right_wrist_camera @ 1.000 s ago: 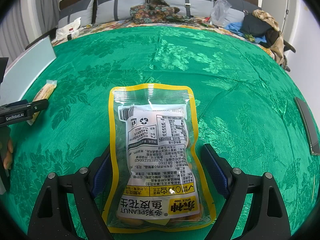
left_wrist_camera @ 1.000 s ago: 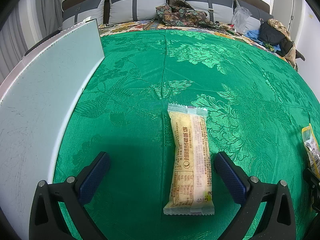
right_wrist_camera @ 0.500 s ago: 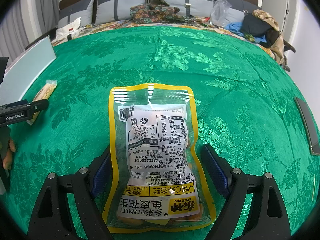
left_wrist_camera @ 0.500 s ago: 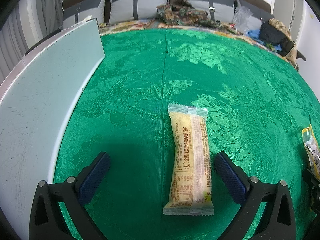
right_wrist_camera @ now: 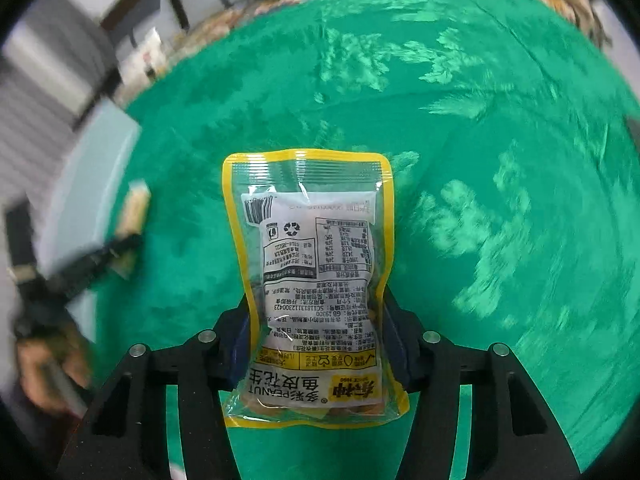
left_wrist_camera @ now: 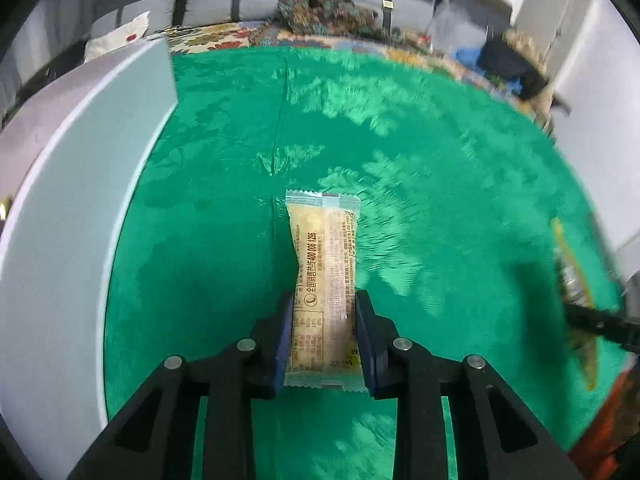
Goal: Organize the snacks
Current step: 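Carry the stick bar and peanut bag into the white box and release both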
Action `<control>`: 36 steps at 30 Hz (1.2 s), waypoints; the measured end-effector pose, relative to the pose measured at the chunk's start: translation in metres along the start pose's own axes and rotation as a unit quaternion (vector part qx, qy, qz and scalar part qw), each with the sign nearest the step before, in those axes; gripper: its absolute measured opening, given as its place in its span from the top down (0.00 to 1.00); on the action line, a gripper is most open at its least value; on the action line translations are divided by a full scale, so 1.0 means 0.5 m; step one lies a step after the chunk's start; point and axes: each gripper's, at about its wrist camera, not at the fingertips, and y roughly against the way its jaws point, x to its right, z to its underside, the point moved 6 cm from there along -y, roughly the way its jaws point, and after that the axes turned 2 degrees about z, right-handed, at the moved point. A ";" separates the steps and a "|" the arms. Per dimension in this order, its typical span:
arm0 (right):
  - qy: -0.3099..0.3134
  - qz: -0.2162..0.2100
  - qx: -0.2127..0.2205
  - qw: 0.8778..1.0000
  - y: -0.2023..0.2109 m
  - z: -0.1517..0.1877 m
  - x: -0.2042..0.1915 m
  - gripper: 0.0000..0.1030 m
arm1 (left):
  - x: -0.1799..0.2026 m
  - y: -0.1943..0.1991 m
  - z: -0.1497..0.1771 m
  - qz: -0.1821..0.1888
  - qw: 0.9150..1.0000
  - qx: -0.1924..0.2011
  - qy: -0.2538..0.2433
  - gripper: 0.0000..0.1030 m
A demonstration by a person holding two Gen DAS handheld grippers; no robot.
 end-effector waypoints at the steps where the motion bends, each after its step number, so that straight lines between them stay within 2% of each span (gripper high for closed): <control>1: -0.010 -0.011 0.002 1.000 0.010 0.004 -0.008 0.44 | -0.003 0.017 0.000 0.009 1.000 0.008 0.009 0.72; 3: -0.013 -0.022 0.008 1.000 0.030 0.004 -0.031 0.44 | -0.005 0.072 -0.001 0.032 0.999 0.030 0.030 0.72; 5: 0.004 -0.045 0.018 0.999 0.059 -0.007 -0.090 0.44 | -0.023 0.144 -0.011 0.042 0.996 0.057 0.044 0.72; 7: 0.036 -0.069 0.033 0.996 0.092 -0.028 -0.178 0.44 | -0.059 0.217 -0.021 0.041 0.994 0.084 0.056 0.72; 9: 0.066 -0.096 0.042 0.992 0.116 -0.040 -0.269 0.43 | -0.119 0.287 -0.028 0.022 0.992 0.107 0.069 0.72; 12: 0.127 -0.149 0.045 0.980 0.139 -0.047 -0.456 0.43 | -0.238 0.363 -0.022 -0.025 0.988 0.119 0.099 0.72; 13: 0.146 -0.164 0.044 0.975 0.141 -0.045 -0.516 0.43 | -0.292 0.384 -0.013 -0.058 0.985 0.119 0.108 0.72; 16: 0.196 -0.192 0.031 0.961 0.130 -0.015 -0.661 0.43 | -0.419 0.416 0.024 -0.137 0.976 0.109 0.130 0.72; 18: 0.232 -0.203 0.027 0.951 0.110 0.004 -0.759 0.43 | -0.477 0.429 0.048 -0.164 0.970 0.106 0.144 0.72; 19: 0.248 -0.204 0.027 0.947 0.097 0.019 -0.799 0.41 | -0.504 0.433 0.062 -0.181 0.966 0.104 0.152 0.70; 20: 0.261 -0.206 0.022 0.943 0.076 0.037 -0.843 0.37 | -0.533 0.435 0.081 -0.202 0.961 0.098 0.160 0.58; 21: 0.267 -0.208 0.019 0.941 0.062 0.049 -0.863 0.35 | -0.547 0.434 0.096 -0.211 0.959 0.093 0.164 0.48; 22: 0.276 -0.199 0.012 0.940 0.032 0.067 -0.890 0.32 | -0.560 0.433 0.110 -0.221 0.957 0.088 0.168 0.23; 23: 0.280 -0.187 0.005 0.941 0.010 0.077 -0.902 0.30 | -0.569 0.435 0.127 -0.232 0.953 0.089 0.171 0.07; 26: 0.279 -0.172 -0.035 0.944 -0.054 0.107 -0.895 0.31 | -0.559 0.434 0.149 -0.253 0.948 0.102 0.161 0.05; 27: 0.275 -0.173 -0.036 0.945 -0.057 0.113 -0.886 0.31 | -0.555 0.438 0.158 -0.258 0.948 0.103 0.157 0.05; 31: 0.283 -0.148 -0.008 0.948 -0.044 0.116 -0.854 0.30 | -0.524 0.439 0.152 -0.290 0.941 0.112 0.132 0.04; 34: 0.297 -0.119 0.032 0.947 -0.012 0.106 -0.828 0.30 | -0.494 0.445 0.141 -0.335 0.930 0.113 0.104 0.04; 36: 0.301 -0.097 0.051 0.947 0.004 0.097 -0.824 0.28 | -0.468 0.449 0.134 -0.372 0.918 0.103 0.087 0.02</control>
